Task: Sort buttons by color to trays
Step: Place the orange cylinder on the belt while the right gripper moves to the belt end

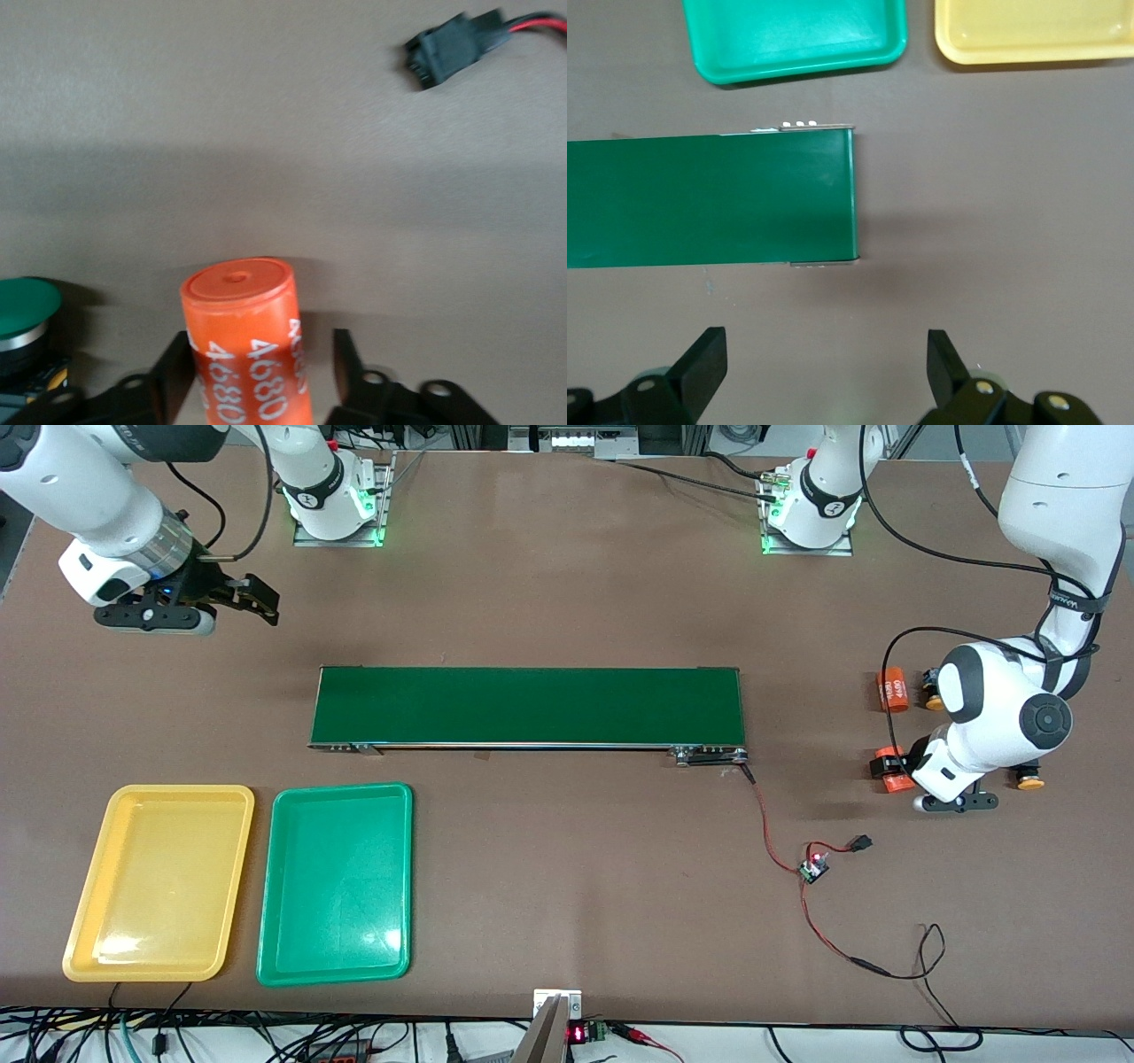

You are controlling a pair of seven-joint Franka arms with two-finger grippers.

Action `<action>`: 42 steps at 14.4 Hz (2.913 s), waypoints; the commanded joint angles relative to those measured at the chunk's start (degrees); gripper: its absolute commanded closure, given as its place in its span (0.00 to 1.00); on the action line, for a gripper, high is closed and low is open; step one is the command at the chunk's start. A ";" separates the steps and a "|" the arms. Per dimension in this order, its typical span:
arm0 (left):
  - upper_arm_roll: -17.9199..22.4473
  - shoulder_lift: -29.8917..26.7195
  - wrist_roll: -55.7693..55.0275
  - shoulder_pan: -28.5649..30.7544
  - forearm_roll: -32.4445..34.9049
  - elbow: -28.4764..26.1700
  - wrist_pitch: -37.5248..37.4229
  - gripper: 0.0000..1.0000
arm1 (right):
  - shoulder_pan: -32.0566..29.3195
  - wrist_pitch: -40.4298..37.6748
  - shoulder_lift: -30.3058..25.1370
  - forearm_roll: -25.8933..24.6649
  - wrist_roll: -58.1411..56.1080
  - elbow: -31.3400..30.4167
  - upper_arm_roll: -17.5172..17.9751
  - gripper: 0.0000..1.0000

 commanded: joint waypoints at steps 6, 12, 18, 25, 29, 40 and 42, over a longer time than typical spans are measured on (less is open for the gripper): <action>-3.55 -6.31 0.60 -0.49 0.57 6.11 -19.45 0.78 | 4.65 6.71 3.19 0.61 4.84 -0.53 -0.30 0.00; -18.22 -6.50 3.47 -0.32 0.22 17.12 -44.46 0.78 | 5.44 9.08 6.09 0.61 6.44 -0.36 -0.39 0.00; -22.29 -3.86 35.25 -6.72 0.31 16.42 -36.67 0.81 | 5.27 9.88 6.98 0.61 6.27 -0.27 -0.39 0.00; -22.47 -3.94 57.63 -12.27 0.92 7.81 -25.49 0.84 | 4.92 9.62 7.07 0.61 6.18 -0.18 -0.56 0.00; -22.64 -3.51 56.85 -15.34 5.22 7.63 -24.87 0.49 | 4.83 9.62 7.07 0.61 6.18 -0.09 -0.65 0.00; -22.12 -9.57 52.73 -6.66 6.20 21.84 -47.52 0.00 | 4.65 9.70 7.07 0.61 6.18 0.08 -0.91 0.00; -21.85 -9.22 47.73 -3.41 6.29 25.46 -50.79 0.00 | 4.65 9.62 7.07 0.61 6.00 0.08 -0.91 0.00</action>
